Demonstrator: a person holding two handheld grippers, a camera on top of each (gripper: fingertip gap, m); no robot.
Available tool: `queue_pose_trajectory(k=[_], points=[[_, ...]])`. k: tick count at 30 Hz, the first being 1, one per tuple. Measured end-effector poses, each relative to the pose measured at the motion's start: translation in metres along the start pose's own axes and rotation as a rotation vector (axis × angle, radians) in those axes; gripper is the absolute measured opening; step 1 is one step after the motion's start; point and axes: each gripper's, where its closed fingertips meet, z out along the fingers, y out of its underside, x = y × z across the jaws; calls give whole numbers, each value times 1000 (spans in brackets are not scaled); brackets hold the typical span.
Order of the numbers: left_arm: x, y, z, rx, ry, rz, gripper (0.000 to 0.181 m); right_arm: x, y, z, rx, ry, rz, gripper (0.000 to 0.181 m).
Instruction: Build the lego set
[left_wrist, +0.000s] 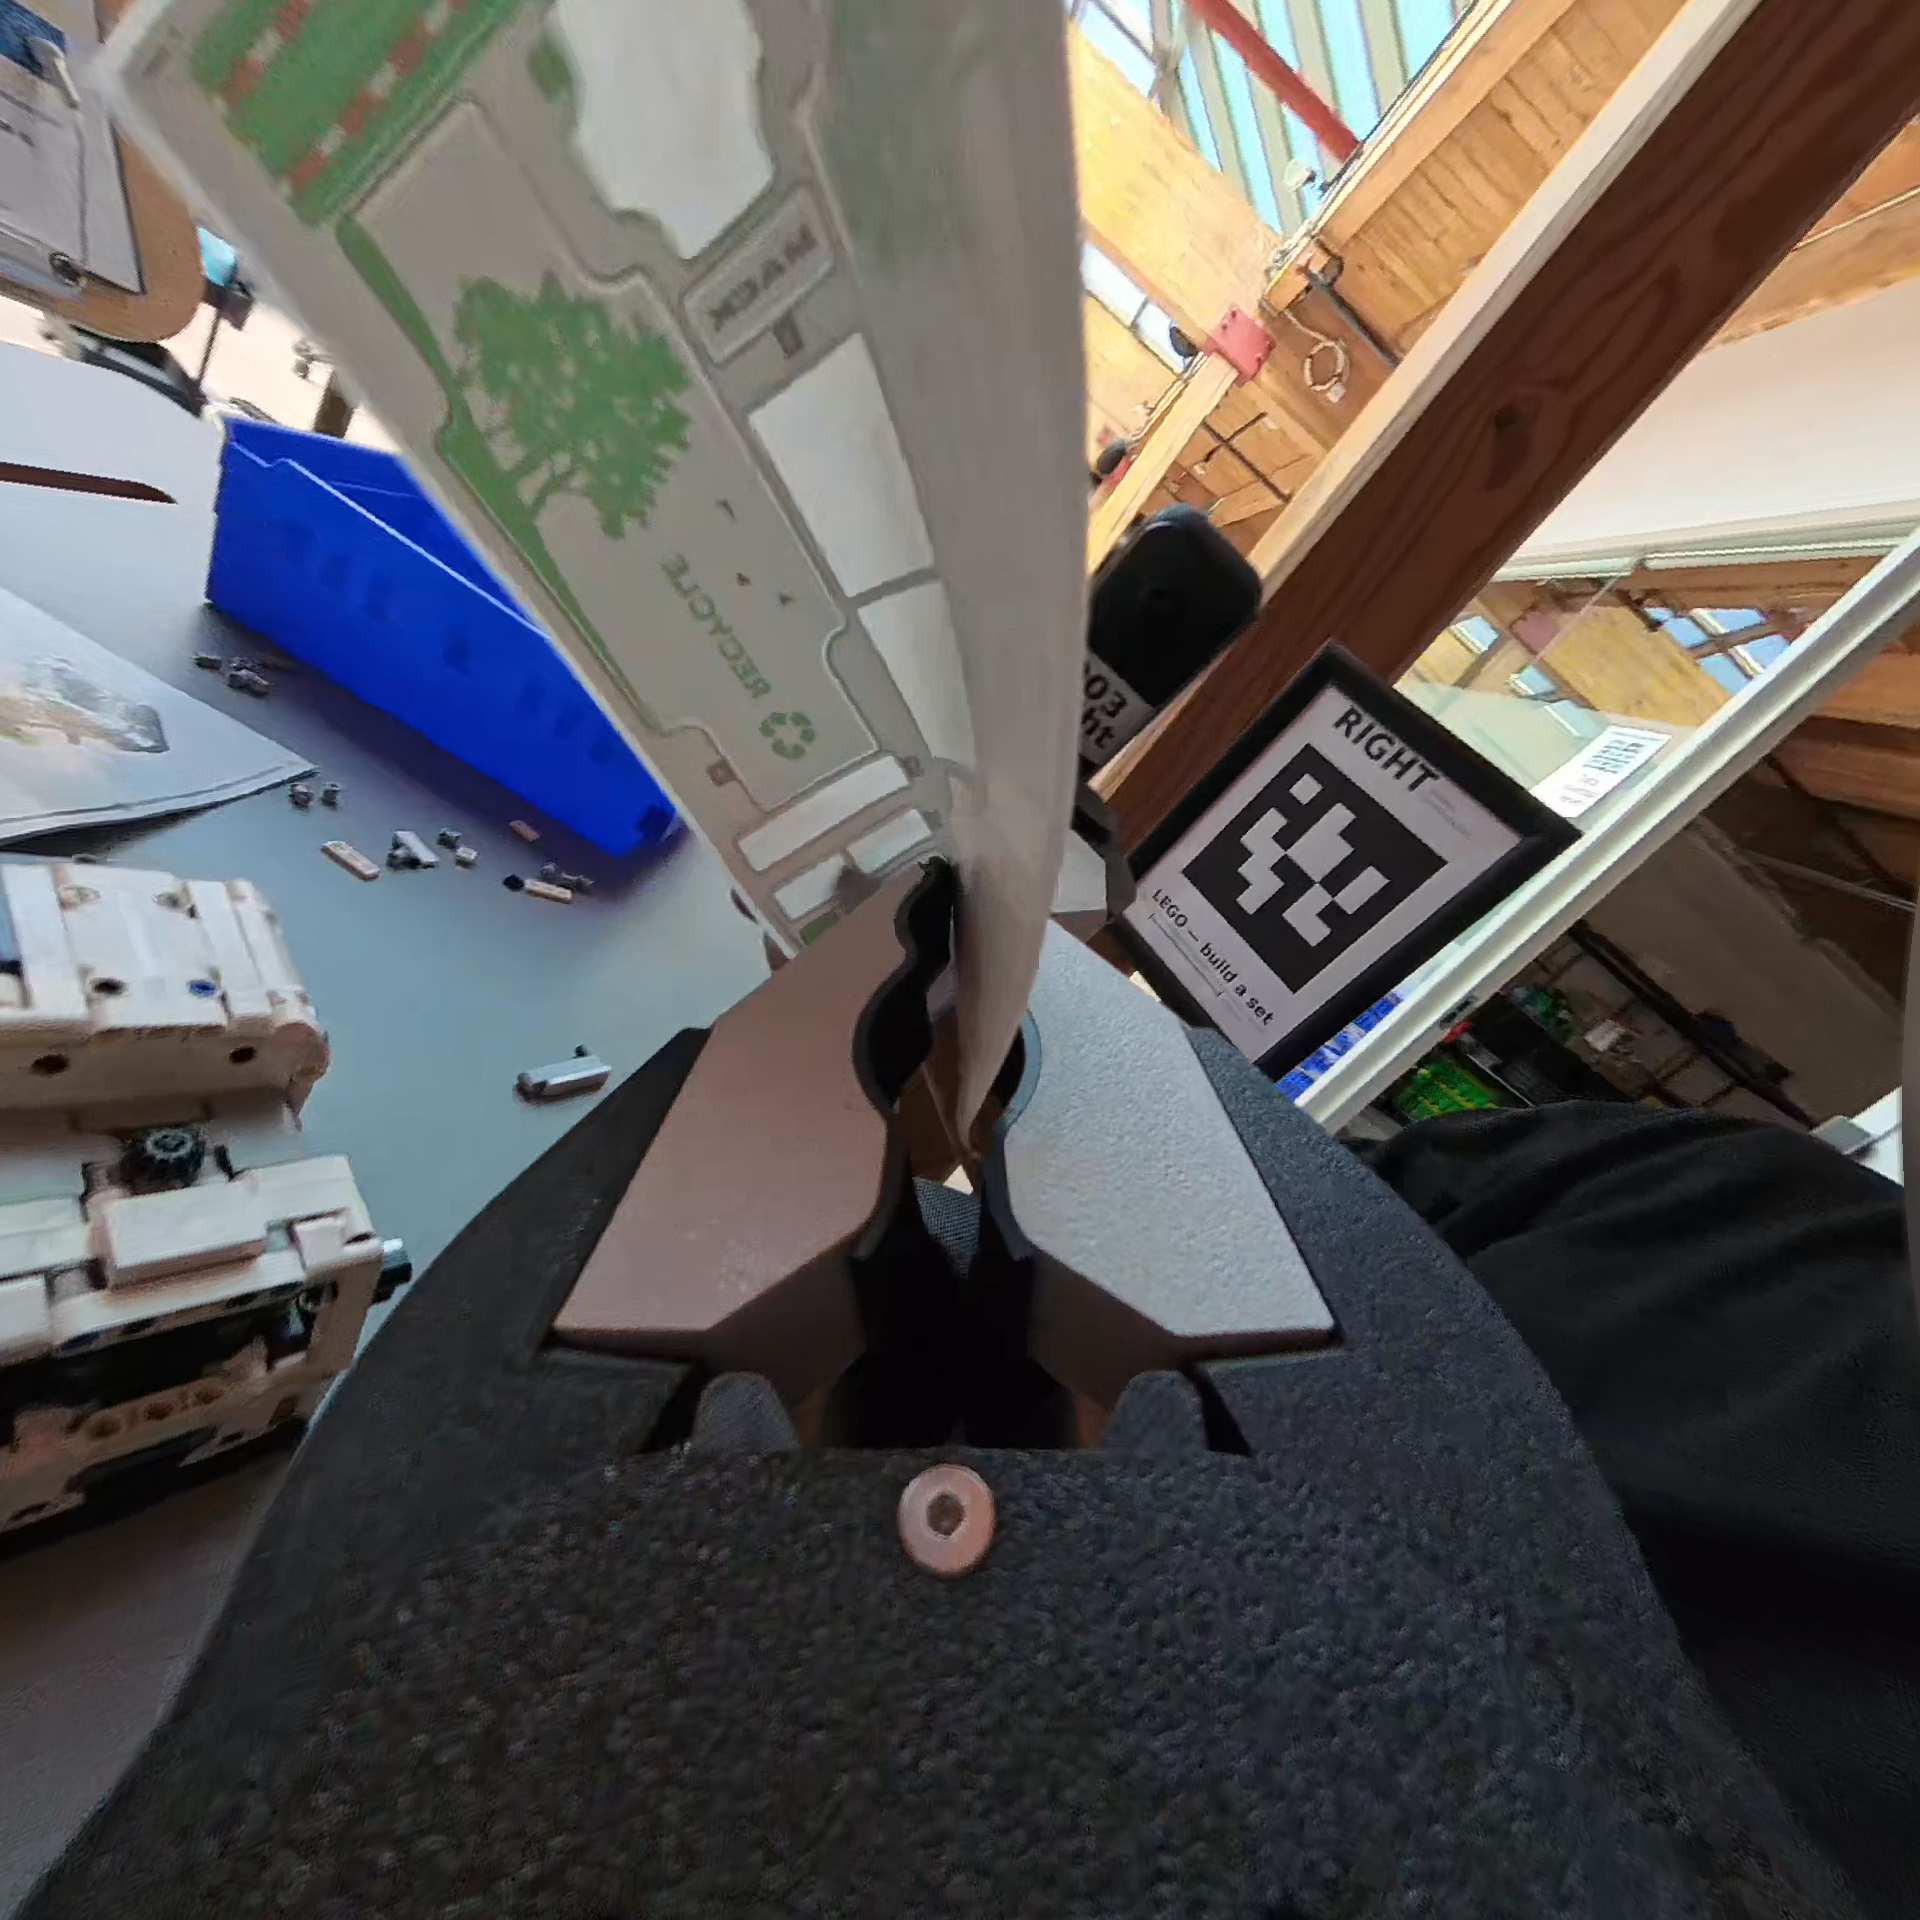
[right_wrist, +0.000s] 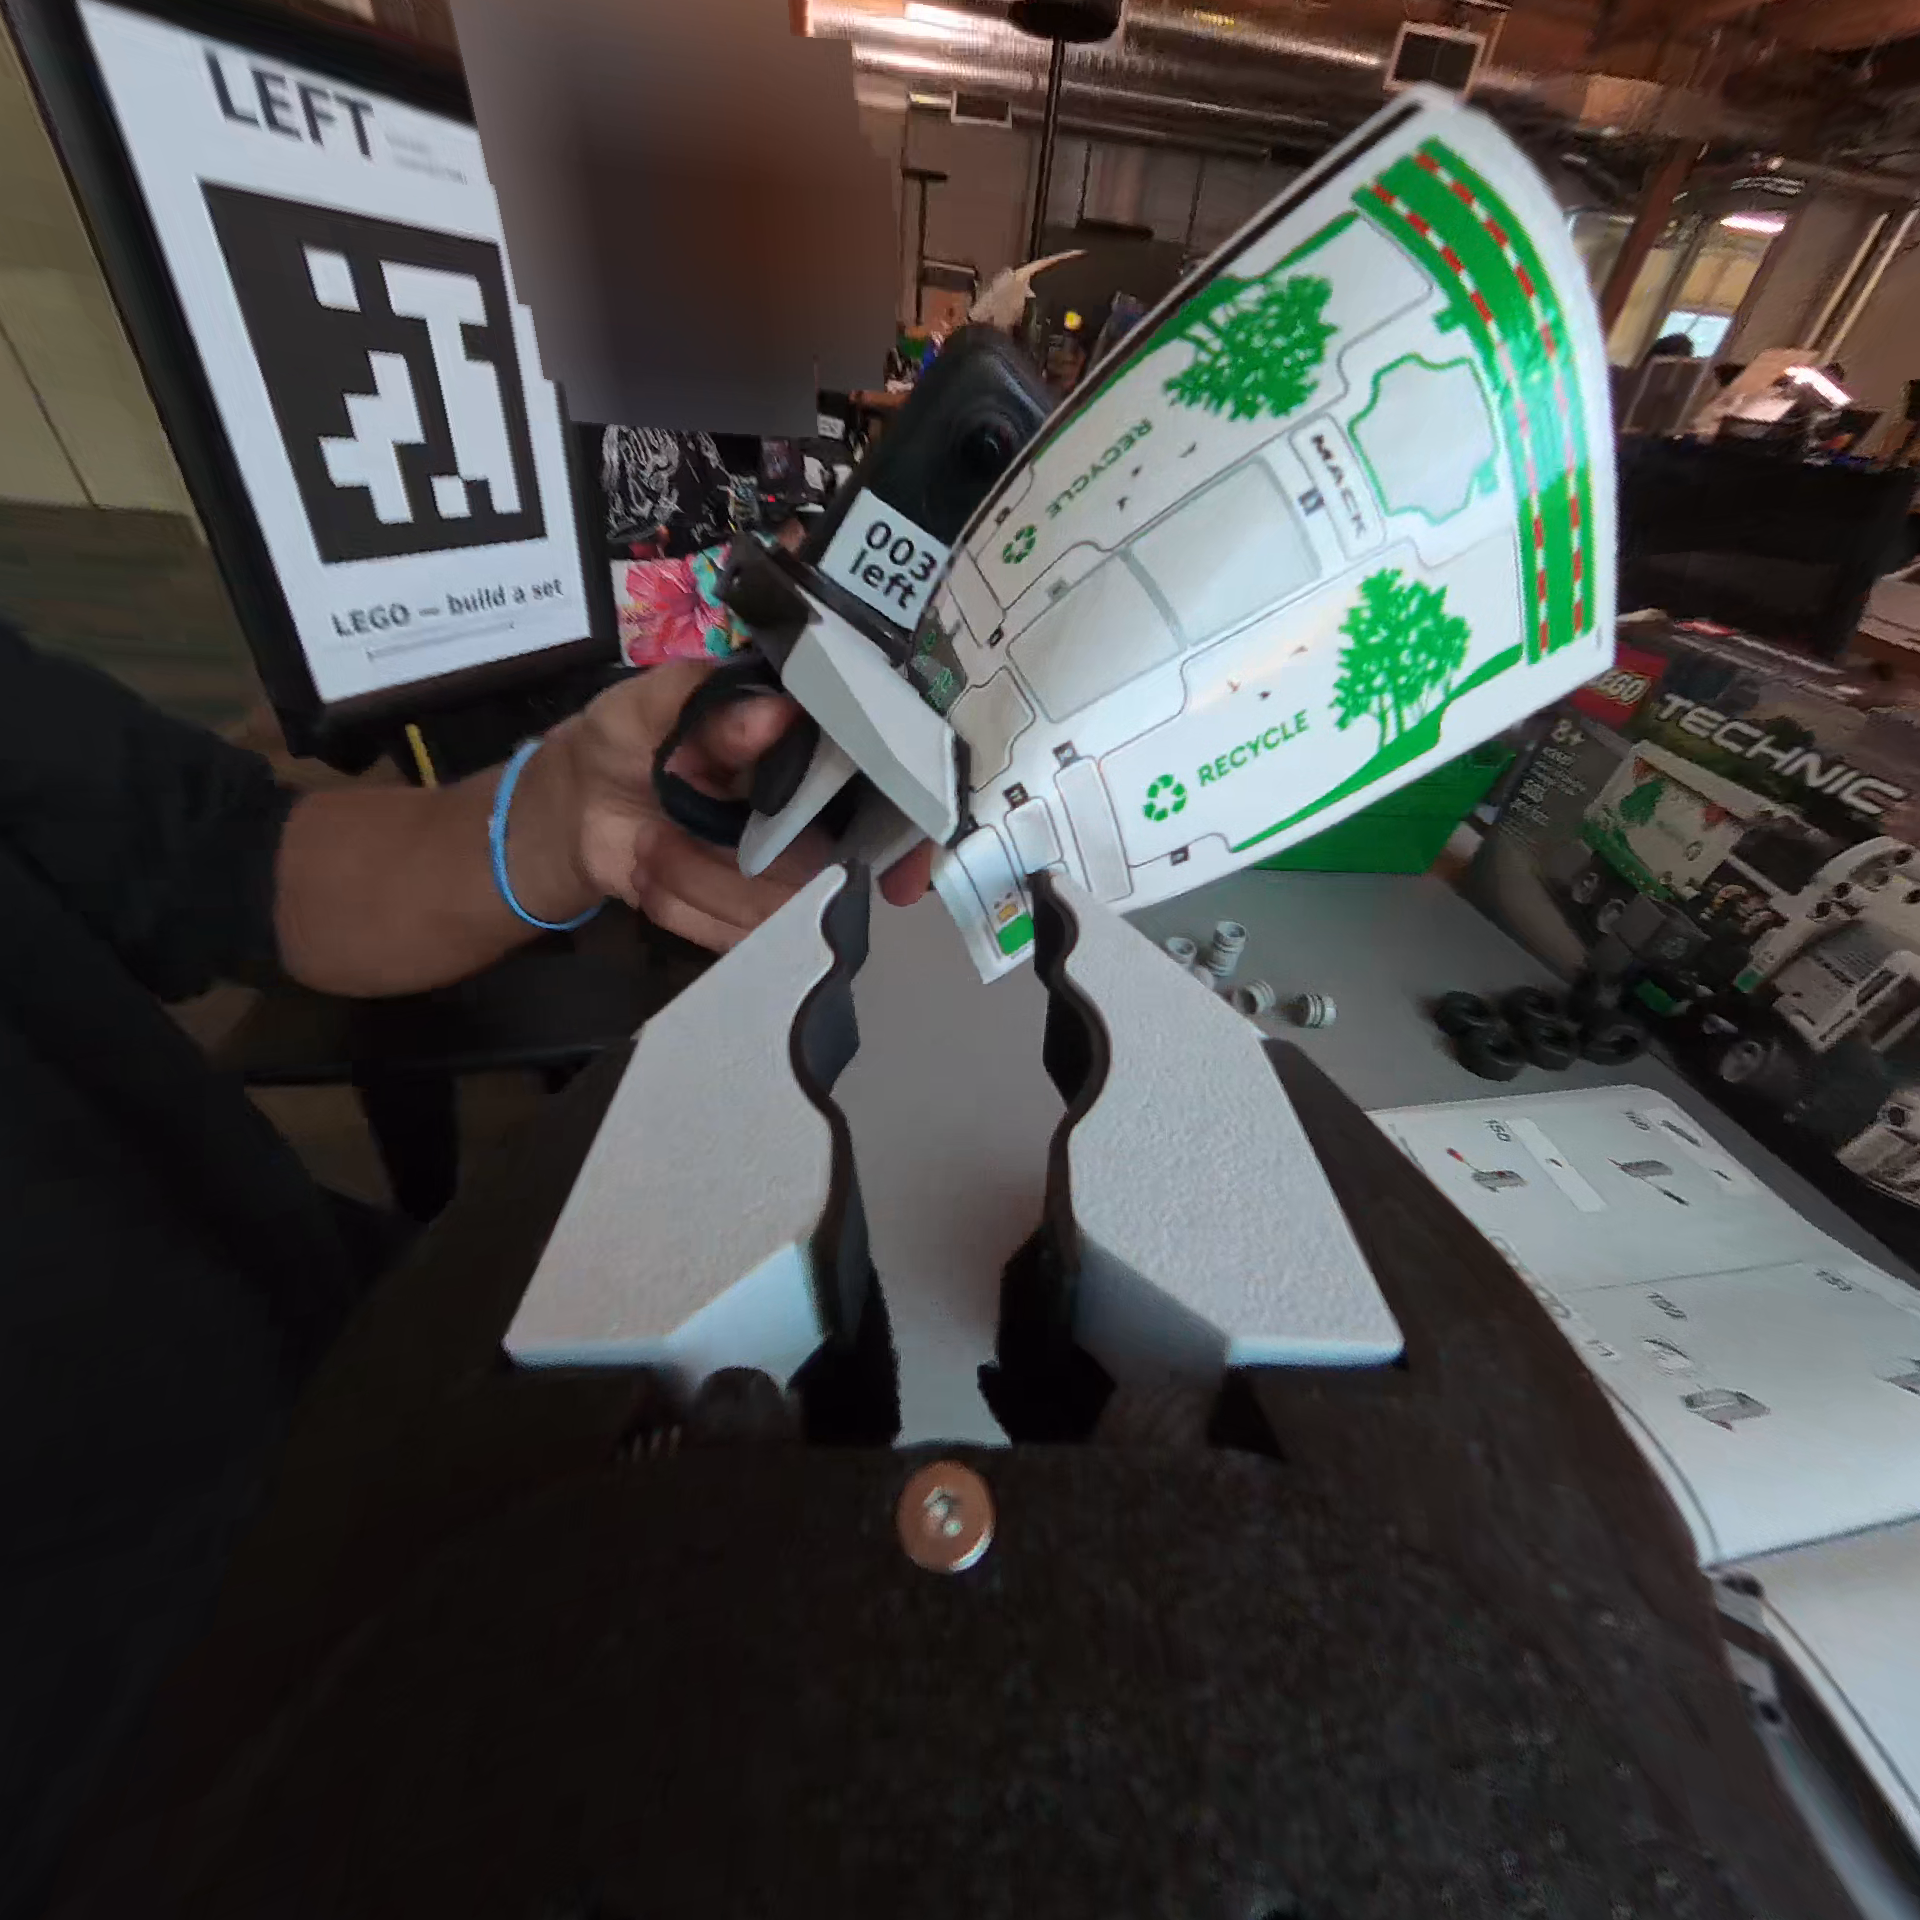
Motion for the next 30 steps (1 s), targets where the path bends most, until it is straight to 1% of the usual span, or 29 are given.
queue_pose_trajectory(k=[2,4,6,10,15,20,26,28,30], points=[[-6,-9,5,13,10,12,0,5,-1,-5,35,-38,69,31],[-11,-13,10,19,11,26,0,8,-2,-10,88,-64,132,27],[-15,-15,14,18,7,32,0,13,1,-13,111,-63,175,22],[-22,-11,17,-2,-9,50,0,20,4,-16,135,-74,227,20],[-25,-5,18,-22,-32,87,0,21,5,-16,156,-106,276,18],[-26,-1,19,-37,-61,136,0,25,6,-16,183,-127,334,11],[-27,-1,18,-40,-80,158,0,26,7,-18,193,-128,343,7],[-28,-1,17,-43,-89,170,0,28,5,-20,211,-126,352,0],[-29,-1,17,-46,-102,179,0,30,5,-21,221,-127,363,0]])
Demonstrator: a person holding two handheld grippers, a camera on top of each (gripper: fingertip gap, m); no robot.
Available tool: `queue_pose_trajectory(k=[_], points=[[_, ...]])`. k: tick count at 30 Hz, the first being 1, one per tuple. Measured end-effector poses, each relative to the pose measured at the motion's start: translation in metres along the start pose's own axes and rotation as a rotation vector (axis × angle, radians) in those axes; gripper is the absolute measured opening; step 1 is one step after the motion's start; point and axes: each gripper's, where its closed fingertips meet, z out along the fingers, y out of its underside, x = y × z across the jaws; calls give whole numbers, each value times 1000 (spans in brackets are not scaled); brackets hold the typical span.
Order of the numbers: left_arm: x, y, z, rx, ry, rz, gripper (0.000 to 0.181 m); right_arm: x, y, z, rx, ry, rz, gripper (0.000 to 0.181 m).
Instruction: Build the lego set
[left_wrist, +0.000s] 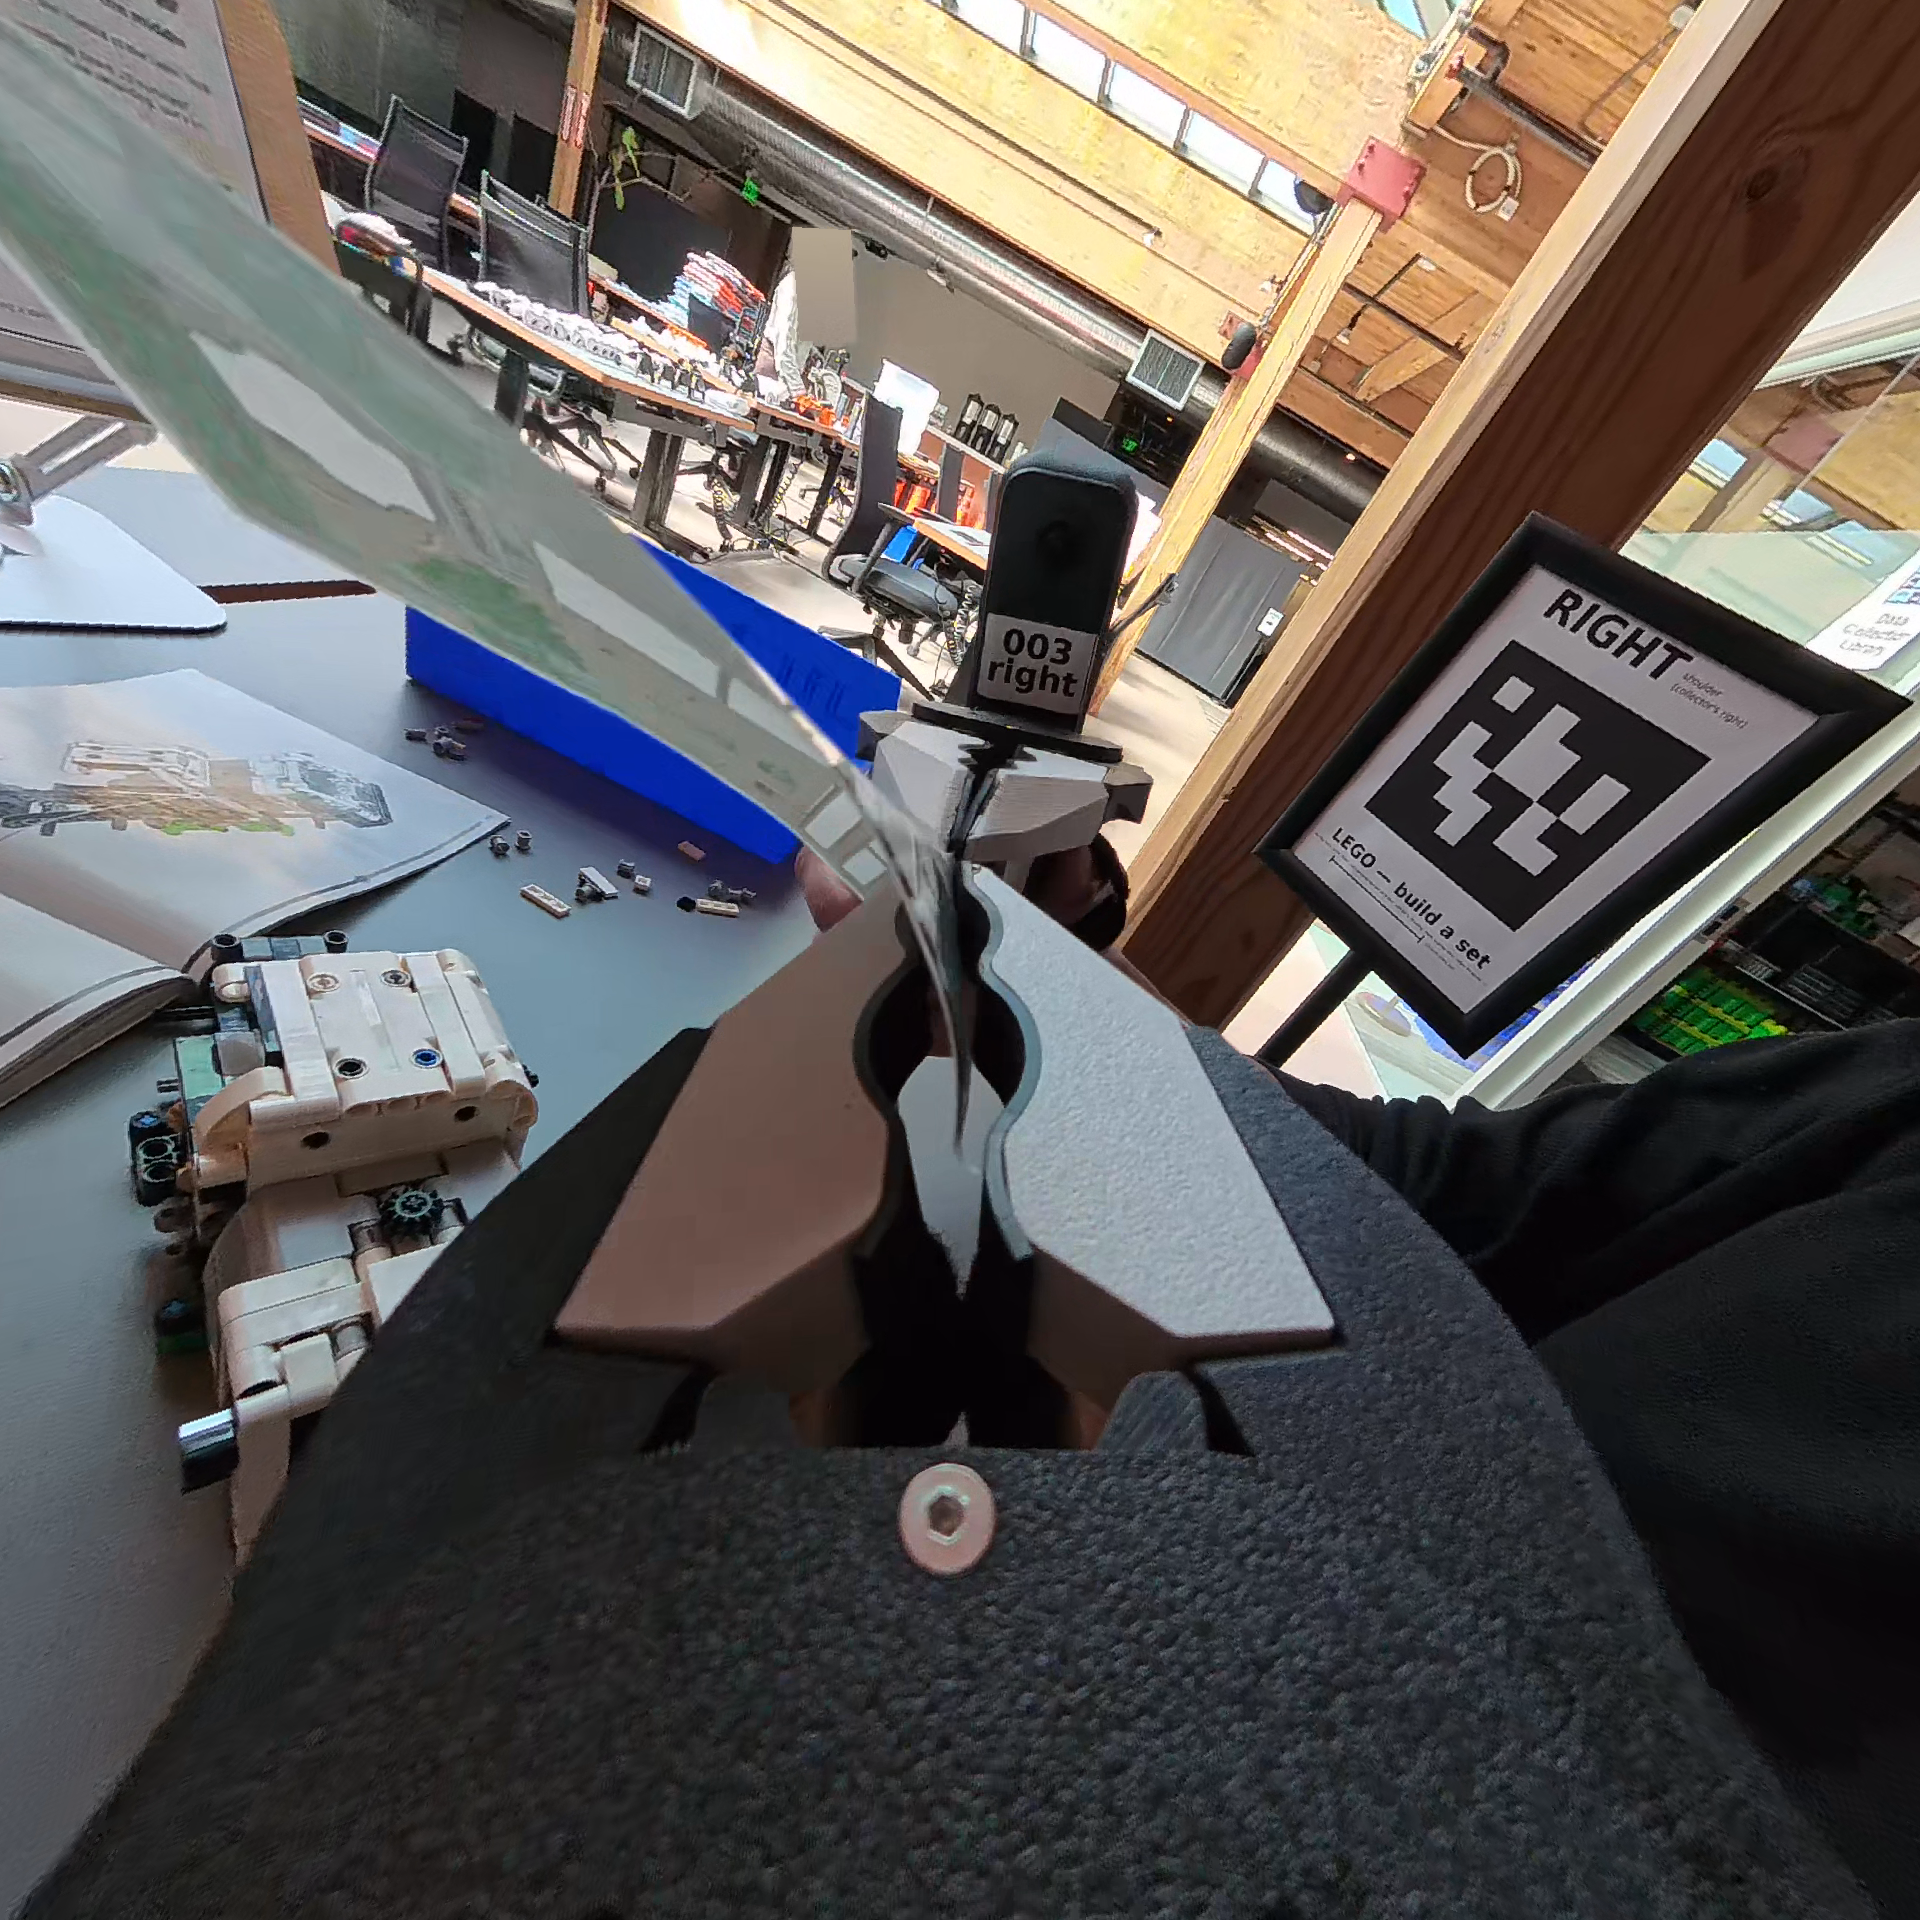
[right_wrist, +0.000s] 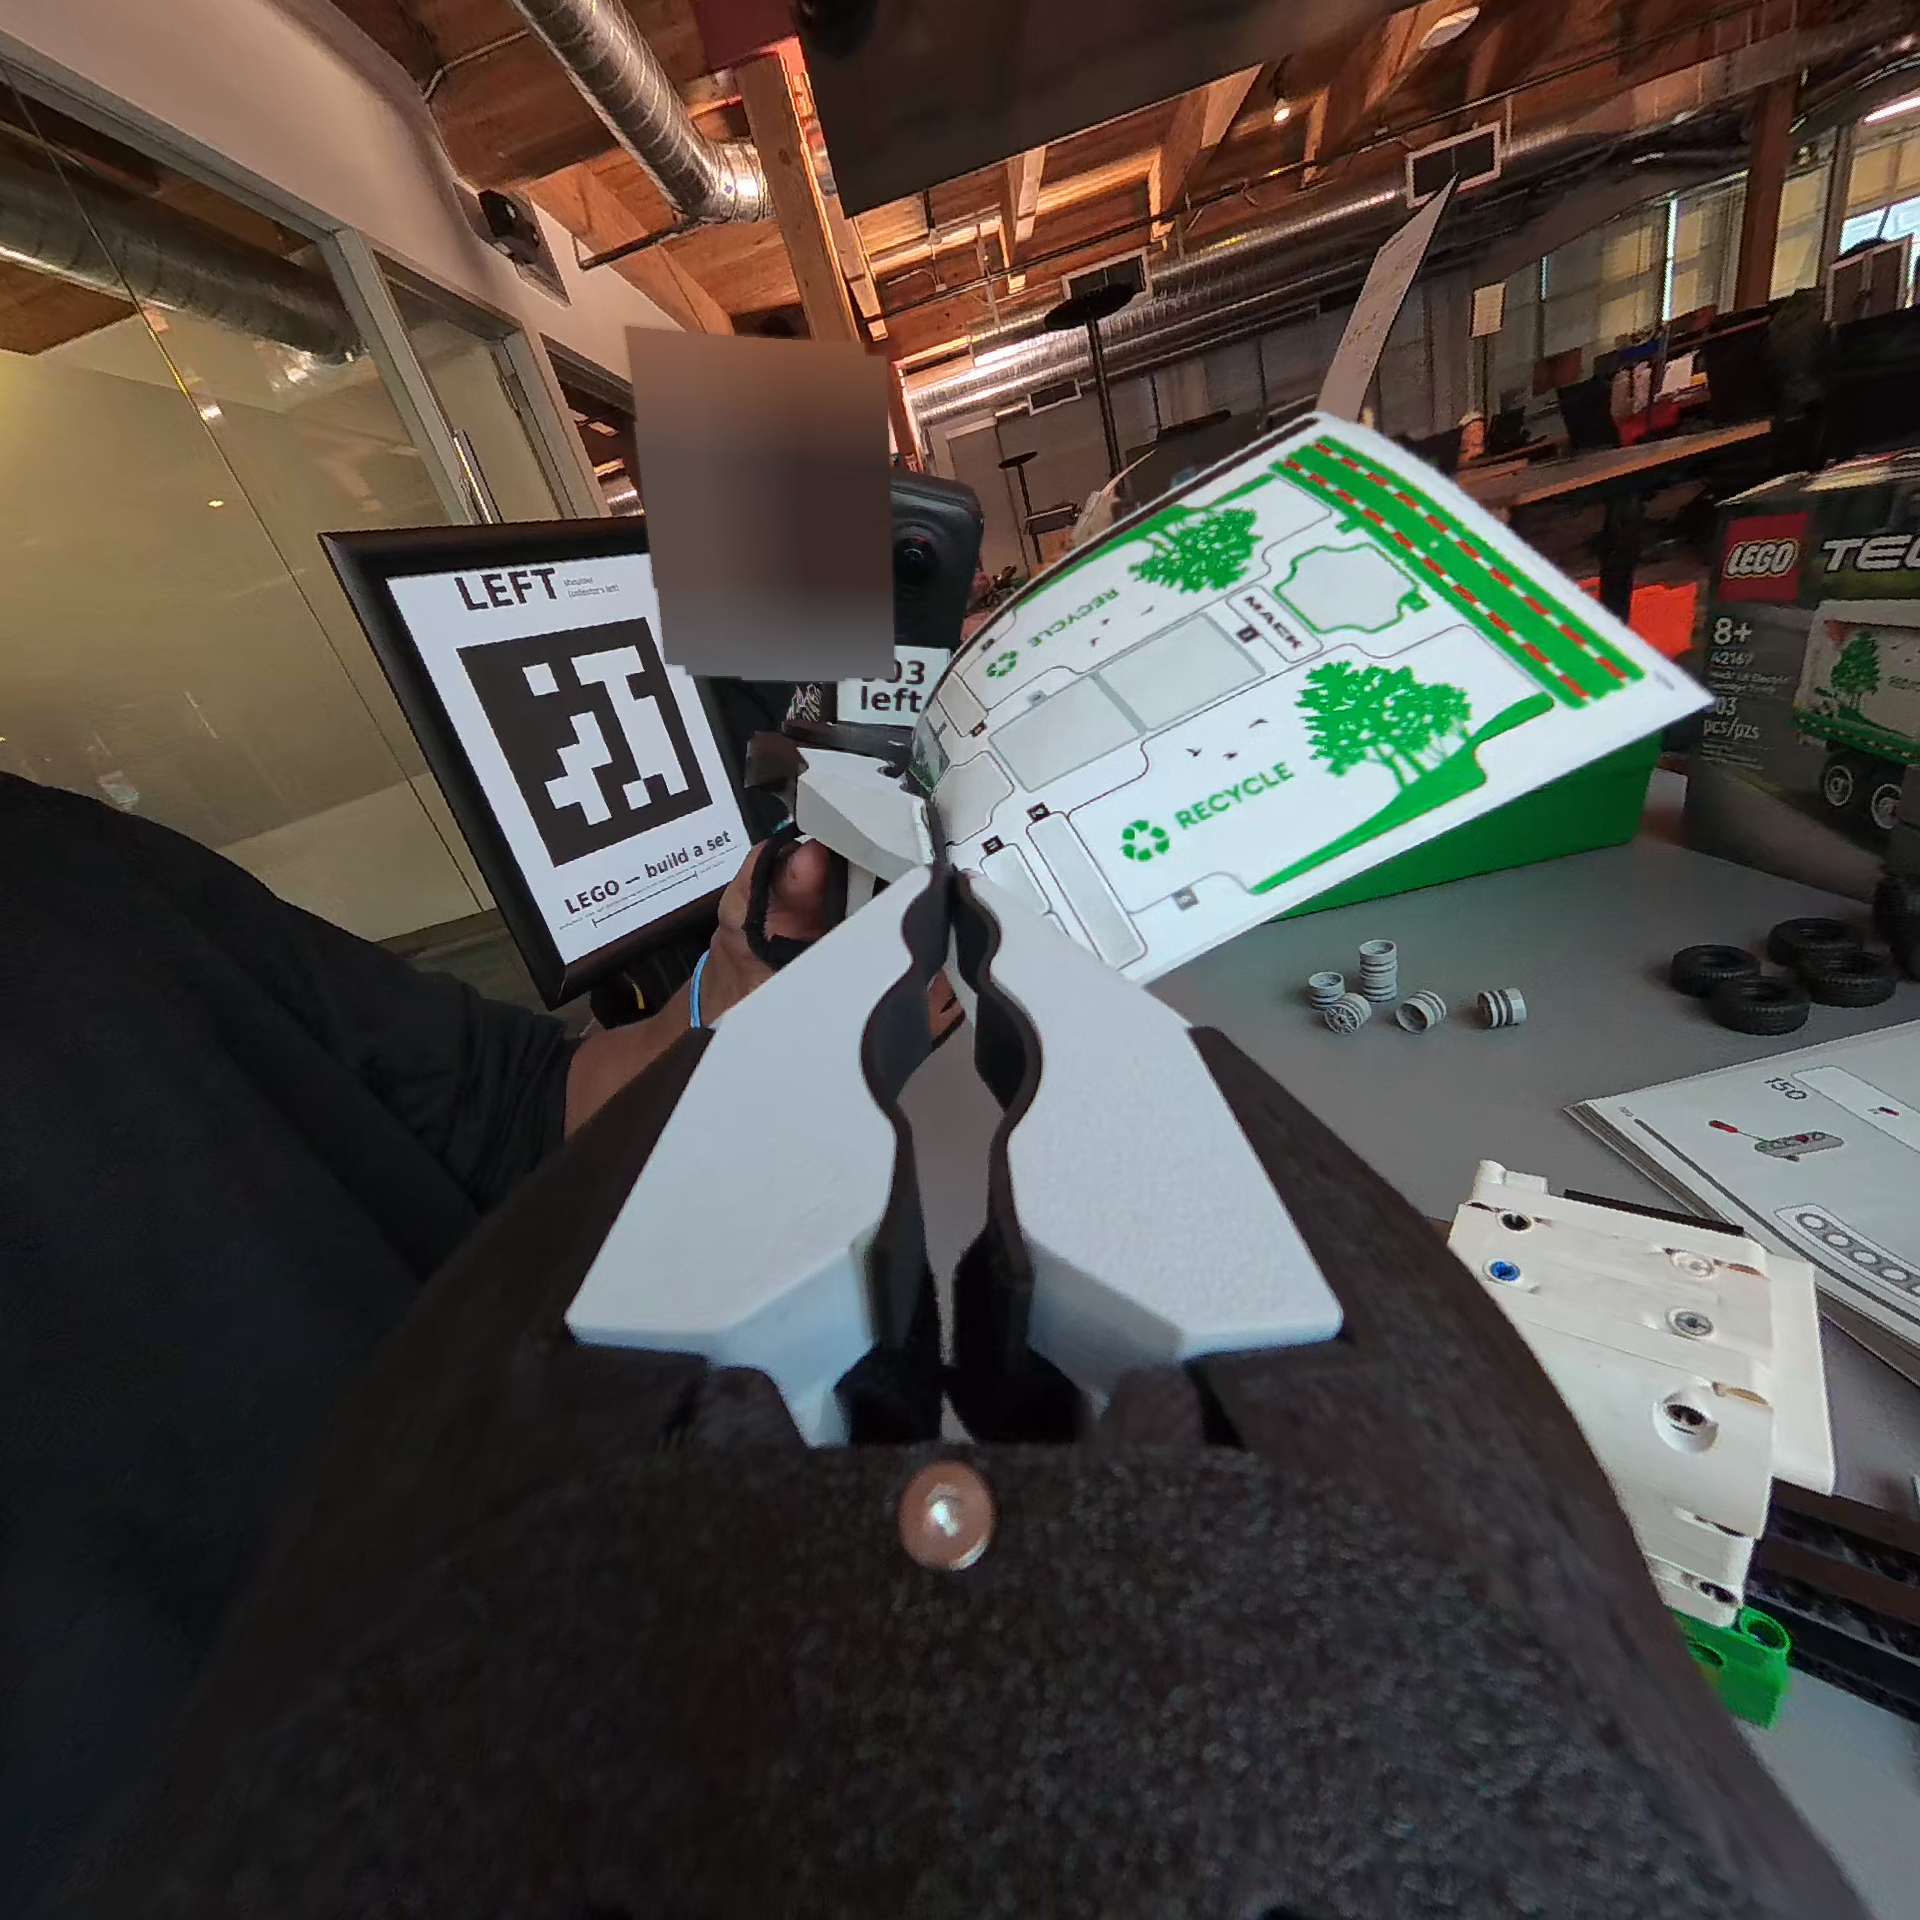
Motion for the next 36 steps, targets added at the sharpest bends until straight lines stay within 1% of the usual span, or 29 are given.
queue_pose_trajectory(k=[4,14,23,26,30,32,34,36], points=[[-2,2,1,-5,-11,5,0,2,3,0,-15,13,-7,0],[-12,-2,-6,3,-68,19,0,13,-6,-9,16,74,-1,0],[-32,-18,-30,49,-157,7,0,39,-27,-32,68,292,-63,0],[-51,-22,-50,36,-253,9,0,39,-33,-39,46,353,-112,0],[-90,-26,-97,35,-397,-50,0,36,-28,-47,-84,475,-273,0],[-115,-21,-122,18,-467,-100,0,34,-23,-50,-133,503,-322,0],[-143,-8,-142,-36,-546,-157,0,40,-13,-56,-186,541,-346,0],[-166,2,-151,-85,-591,-210,0,47,3,-62,-236,562,-346,0]])
